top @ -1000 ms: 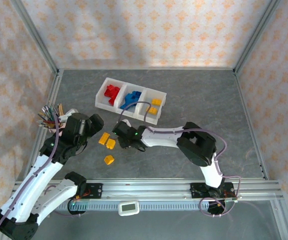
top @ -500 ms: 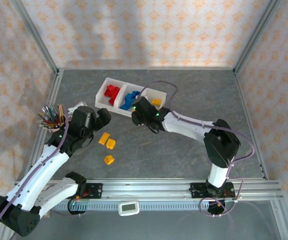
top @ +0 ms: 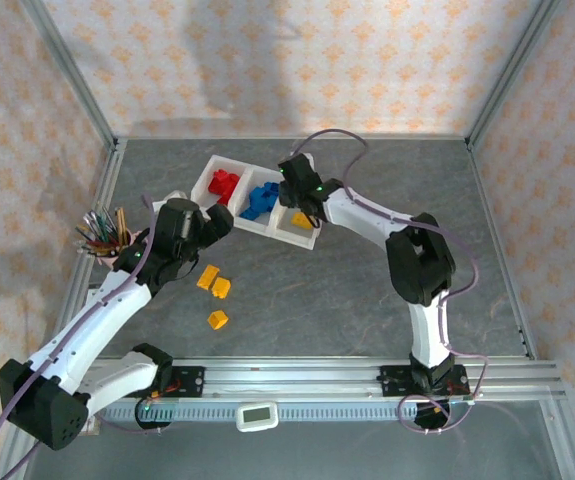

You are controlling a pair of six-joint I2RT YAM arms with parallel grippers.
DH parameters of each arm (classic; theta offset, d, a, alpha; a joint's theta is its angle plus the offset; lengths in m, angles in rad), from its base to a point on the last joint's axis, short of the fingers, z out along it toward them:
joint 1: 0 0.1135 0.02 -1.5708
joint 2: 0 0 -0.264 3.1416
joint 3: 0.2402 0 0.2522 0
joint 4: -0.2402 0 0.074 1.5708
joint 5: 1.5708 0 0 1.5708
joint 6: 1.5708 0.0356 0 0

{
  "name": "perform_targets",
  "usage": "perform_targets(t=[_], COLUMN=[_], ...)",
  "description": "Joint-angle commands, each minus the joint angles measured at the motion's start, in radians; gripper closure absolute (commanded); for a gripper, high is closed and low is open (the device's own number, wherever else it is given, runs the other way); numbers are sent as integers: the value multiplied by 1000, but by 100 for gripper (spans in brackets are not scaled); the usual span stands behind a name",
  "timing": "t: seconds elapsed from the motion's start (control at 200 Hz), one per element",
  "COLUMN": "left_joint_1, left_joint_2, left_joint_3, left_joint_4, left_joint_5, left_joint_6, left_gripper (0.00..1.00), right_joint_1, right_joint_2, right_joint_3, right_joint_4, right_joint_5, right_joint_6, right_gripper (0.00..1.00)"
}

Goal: Sort the legos into containers by color
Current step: Place the lego in the container, then pick up the lego from the bottom-left of the table.

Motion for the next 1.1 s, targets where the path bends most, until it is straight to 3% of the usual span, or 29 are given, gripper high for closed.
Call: perform_targets(t=[0.0,0.355,0.506,0.806,0.961,1.096], left_joint_1=[12,21,21,22,21,22], left_joint_2=[-3,-79,-147,-327,-384,-416], left_joint_3=[39,42,48,41,28,13], left_joint_4=[25,-53,-157,-383,-457,-474], left_joint_5=[-4,-32,-88,-170,-188,-197], left_joint_6=[31,26,2,-104,-151,-174], left_gripper=[0,1,1,0,1,1], right_joint_1=[-5,21,137,376,444,487], right_joint_2=[-2,-97,-159,-144,-70,1], right_joint_3=[42,11,-74,-187,-182,-146], right_joint_4=[-40,-92,-58,9,33,45], right_joint_5=[62,33,17,-128,-191,-161], right_joint_6=[-22,-26,-22,-35,-57,-108], right_gripper=[47,40,36,27,21,15])
